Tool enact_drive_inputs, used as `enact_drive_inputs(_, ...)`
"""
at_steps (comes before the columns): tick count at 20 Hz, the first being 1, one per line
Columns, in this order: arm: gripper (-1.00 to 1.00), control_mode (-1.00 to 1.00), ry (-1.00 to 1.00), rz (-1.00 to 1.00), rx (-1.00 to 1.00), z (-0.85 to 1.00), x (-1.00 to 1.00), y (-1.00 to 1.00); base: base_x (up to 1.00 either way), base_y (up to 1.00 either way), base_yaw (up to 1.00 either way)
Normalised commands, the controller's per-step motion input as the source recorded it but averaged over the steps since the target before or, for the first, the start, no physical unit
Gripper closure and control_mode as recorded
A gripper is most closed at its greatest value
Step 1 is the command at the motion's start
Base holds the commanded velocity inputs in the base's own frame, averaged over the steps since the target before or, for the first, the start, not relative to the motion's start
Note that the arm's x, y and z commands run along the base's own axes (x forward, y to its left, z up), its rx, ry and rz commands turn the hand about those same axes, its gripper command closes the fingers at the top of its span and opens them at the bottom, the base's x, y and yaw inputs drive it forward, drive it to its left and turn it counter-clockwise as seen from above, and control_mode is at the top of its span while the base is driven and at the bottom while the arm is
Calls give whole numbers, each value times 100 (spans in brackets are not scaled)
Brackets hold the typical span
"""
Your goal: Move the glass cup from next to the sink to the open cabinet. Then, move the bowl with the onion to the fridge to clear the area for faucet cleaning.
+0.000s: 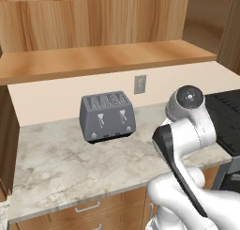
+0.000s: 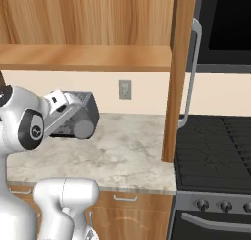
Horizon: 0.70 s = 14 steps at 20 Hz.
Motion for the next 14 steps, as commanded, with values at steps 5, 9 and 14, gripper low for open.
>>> enact_drive_inputs(5,100,-100,-2,56,3,97,-28,0,0,0,0)
enact_drive_inputs(9,100,-100,-3,15,-1,100,0,0,0,0,0)
enact_drive_inputs(14,100,-100,-13,0,2,100,1,2,0,0,0)
